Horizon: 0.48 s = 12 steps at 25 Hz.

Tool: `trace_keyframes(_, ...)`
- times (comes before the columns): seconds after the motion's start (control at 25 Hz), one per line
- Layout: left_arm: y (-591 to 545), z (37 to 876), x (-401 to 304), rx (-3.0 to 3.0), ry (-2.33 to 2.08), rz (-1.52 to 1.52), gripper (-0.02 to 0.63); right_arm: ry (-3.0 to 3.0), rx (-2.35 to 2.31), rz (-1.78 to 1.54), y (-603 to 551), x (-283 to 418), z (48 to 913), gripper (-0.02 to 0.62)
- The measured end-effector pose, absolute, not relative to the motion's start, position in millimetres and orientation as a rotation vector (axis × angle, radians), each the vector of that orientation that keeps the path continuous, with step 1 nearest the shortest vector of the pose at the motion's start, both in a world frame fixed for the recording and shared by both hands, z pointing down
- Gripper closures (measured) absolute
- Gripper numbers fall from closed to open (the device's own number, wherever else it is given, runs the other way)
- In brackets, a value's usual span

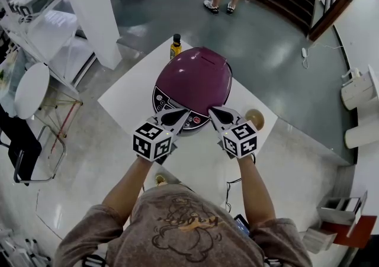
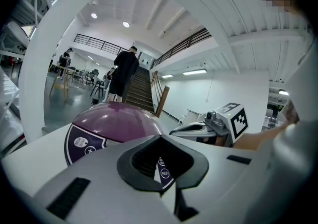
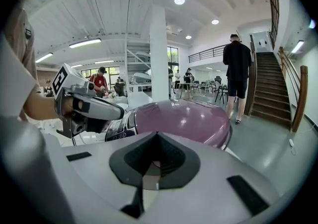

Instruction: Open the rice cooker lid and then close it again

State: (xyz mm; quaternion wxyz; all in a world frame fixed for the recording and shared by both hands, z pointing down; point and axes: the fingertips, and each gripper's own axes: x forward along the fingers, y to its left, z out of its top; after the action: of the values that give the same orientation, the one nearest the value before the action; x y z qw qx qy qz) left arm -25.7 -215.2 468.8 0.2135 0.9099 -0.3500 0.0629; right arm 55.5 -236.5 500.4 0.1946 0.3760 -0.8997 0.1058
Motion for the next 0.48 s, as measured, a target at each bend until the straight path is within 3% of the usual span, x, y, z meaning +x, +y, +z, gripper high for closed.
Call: trace_keyframes(0.48,-218.6,466.5,-21.6,2.534,-0.965,0.179,0.584,-2.533,1.041,0.302,-237.5,55.7,499.7,0.592)
